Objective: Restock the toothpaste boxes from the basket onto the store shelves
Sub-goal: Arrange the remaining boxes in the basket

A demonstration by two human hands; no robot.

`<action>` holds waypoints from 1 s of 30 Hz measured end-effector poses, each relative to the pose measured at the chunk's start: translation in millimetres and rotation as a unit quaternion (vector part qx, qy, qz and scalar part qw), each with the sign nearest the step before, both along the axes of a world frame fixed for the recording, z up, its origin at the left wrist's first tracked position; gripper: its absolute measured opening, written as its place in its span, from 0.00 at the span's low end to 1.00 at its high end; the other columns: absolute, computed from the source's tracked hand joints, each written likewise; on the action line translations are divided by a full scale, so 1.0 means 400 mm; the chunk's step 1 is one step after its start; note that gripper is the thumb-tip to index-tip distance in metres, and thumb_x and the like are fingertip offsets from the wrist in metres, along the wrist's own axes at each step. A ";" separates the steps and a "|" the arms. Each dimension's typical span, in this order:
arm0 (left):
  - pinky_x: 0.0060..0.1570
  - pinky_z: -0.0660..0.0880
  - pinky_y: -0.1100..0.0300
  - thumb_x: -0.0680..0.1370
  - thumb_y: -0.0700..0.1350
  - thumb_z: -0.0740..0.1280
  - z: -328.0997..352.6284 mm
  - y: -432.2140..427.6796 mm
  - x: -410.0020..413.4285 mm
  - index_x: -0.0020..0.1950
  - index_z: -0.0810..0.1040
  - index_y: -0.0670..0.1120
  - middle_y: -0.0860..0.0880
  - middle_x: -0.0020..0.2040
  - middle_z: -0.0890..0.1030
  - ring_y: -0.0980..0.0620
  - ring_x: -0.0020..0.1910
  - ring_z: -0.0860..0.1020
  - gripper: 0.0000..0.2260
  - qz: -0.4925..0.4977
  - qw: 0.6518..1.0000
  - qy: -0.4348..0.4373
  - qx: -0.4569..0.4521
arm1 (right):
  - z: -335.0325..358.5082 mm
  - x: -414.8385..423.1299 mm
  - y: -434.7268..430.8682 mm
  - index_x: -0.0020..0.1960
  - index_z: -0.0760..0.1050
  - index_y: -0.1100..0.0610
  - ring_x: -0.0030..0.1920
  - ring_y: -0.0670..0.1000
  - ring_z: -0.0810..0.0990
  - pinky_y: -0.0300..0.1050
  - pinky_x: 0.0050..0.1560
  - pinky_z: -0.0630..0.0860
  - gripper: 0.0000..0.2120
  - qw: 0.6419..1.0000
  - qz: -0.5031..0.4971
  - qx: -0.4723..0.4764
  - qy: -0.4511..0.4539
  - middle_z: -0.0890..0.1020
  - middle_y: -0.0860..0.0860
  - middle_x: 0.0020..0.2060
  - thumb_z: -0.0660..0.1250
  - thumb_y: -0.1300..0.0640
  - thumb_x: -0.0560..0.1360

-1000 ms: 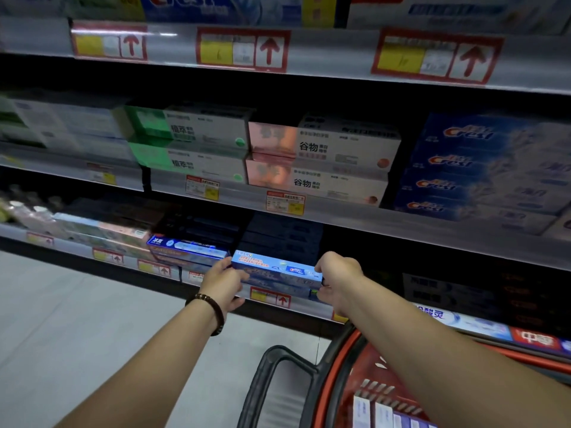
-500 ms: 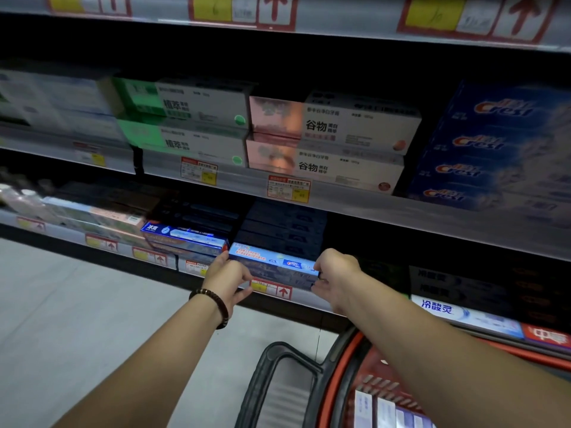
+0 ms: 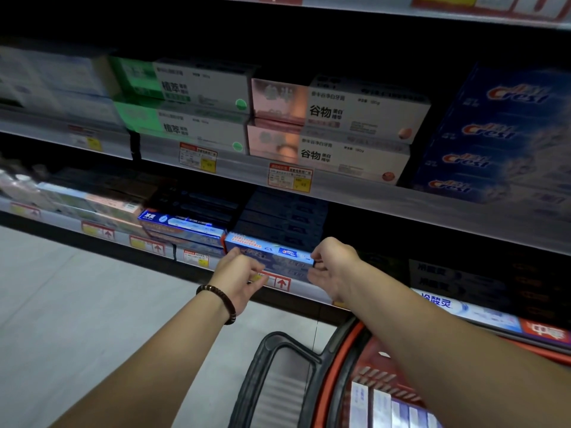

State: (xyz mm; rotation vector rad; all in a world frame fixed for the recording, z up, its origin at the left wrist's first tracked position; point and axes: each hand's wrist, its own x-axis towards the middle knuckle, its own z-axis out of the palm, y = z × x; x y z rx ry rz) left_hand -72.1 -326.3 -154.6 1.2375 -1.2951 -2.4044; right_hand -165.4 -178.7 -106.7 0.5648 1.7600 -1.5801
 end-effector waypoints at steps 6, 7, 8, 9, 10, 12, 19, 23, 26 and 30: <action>0.65 0.78 0.44 0.77 0.24 0.62 0.001 -0.005 -0.007 0.84 0.56 0.51 0.39 0.70 0.73 0.39 0.70 0.73 0.40 0.003 1.000 0.006 0.014 | 0.003 0.000 -0.003 0.60 0.75 0.67 0.42 0.58 0.84 0.45 0.34 0.79 0.10 1.000 -0.001 0.007 0.002 0.82 0.63 0.47 0.63 0.68 0.79; 0.67 0.77 0.43 0.77 0.24 0.63 0.004 -0.001 -0.005 0.84 0.55 0.51 0.39 0.69 0.73 0.39 0.70 0.73 0.41 0.001 1.000 0.005 0.014 | 0.002 0.000 -0.003 0.60 0.75 0.66 0.43 0.59 0.85 0.45 0.34 0.79 0.10 1.000 0.000 0.010 0.002 0.82 0.63 0.47 0.63 0.68 0.79; 0.68 0.76 0.43 0.77 0.24 0.63 0.006 0.003 -0.003 0.85 0.55 0.51 0.38 0.68 0.73 0.40 0.70 0.73 0.41 0.000 1.000 0.004 0.014 | 0.000 0.000 -0.004 0.60 0.75 0.66 0.43 0.59 0.85 0.45 0.34 0.79 0.10 1.000 -0.001 0.010 0.002 0.82 0.63 0.48 0.63 0.68 0.79; 0.68 0.76 0.43 0.77 0.25 0.63 0.006 0.006 -0.002 0.85 0.54 0.50 0.38 0.68 0.73 0.40 0.69 0.73 0.41 0.000 1.000 0.002 0.015 | 0.000 0.000 -0.005 0.60 0.75 0.66 0.44 0.59 0.85 0.45 0.33 0.79 0.10 1.000 -0.003 0.010 0.002 0.82 0.63 0.48 0.63 0.68 0.79; 0.67 0.76 0.44 0.77 0.25 0.64 0.008 0.009 -0.001 0.85 0.55 0.50 0.39 0.67 0.74 0.40 0.69 0.74 0.41 0.001 1.000 -0.001 0.018 | -0.001 -0.001 -0.005 0.59 0.75 0.66 0.44 0.59 0.85 0.45 0.33 0.80 0.10 1.000 -0.005 0.011 0.003 0.82 0.64 0.49 0.63 0.68 0.79; 0.66 0.77 0.44 0.77 0.25 0.64 0.013 0.015 -0.001 0.85 0.55 0.49 0.40 0.64 0.74 0.41 0.68 0.74 0.40 0.000 1.000 -0.010 0.019 | -0.001 -0.001 -0.005 0.59 0.75 0.66 0.45 0.60 0.85 0.46 0.34 0.81 0.10 1.000 -0.008 0.010 0.002 0.82 0.64 0.52 0.63 0.68 0.78; 0.69 0.75 0.40 0.77 0.25 0.64 0.027 0.027 -0.001 0.85 0.54 0.50 0.41 0.55 0.77 0.42 0.66 0.76 0.41 -0.014 0.999 -0.030 0.014 | 0.010 0.008 -0.003 0.60 0.76 0.65 0.52 0.62 0.84 0.48 0.36 0.81 0.11 1.000 -0.009 0.020 0.008 0.81 0.63 0.53 0.65 0.67 0.78; 0.66 0.77 0.40 0.80 0.28 0.62 0.041 0.036 0.006 0.80 0.62 0.45 0.42 0.51 0.77 0.42 0.63 0.79 0.30 -0.018 0.999 -0.043 0.010 | 0.028 0.009 0.009 0.57 0.76 0.65 0.44 0.61 0.84 0.50 0.41 0.84 0.08 0.999 0.006 0.019 0.026 0.79 0.61 0.44 0.65 0.66 0.79; 0.61 0.80 0.41 0.82 0.31 0.62 0.059 0.046 0.014 0.63 0.73 0.40 0.39 0.56 0.78 0.38 0.63 0.81 0.11 -0.030 0.996 -0.083 -0.003 | 0.044 -0.004 0.016 0.57 0.75 0.65 0.37 0.57 0.81 0.57 0.56 0.85 0.08 0.998 0.019 0.019 0.057 0.77 0.58 0.40 0.65 0.65 0.79; 0.59 0.81 0.42 0.82 0.34 0.64 0.091 0.063 0.020 0.56 0.74 0.42 0.40 0.59 0.79 0.40 0.57 0.83 0.05 -0.055 0.991 -0.121 -0.031 | 0.077 -0.006 0.037 0.53 0.76 0.65 0.30 0.56 0.76 0.56 0.54 0.85 0.07 0.994 0.041 0.032 0.097 0.73 0.57 0.35 0.66 0.64 0.76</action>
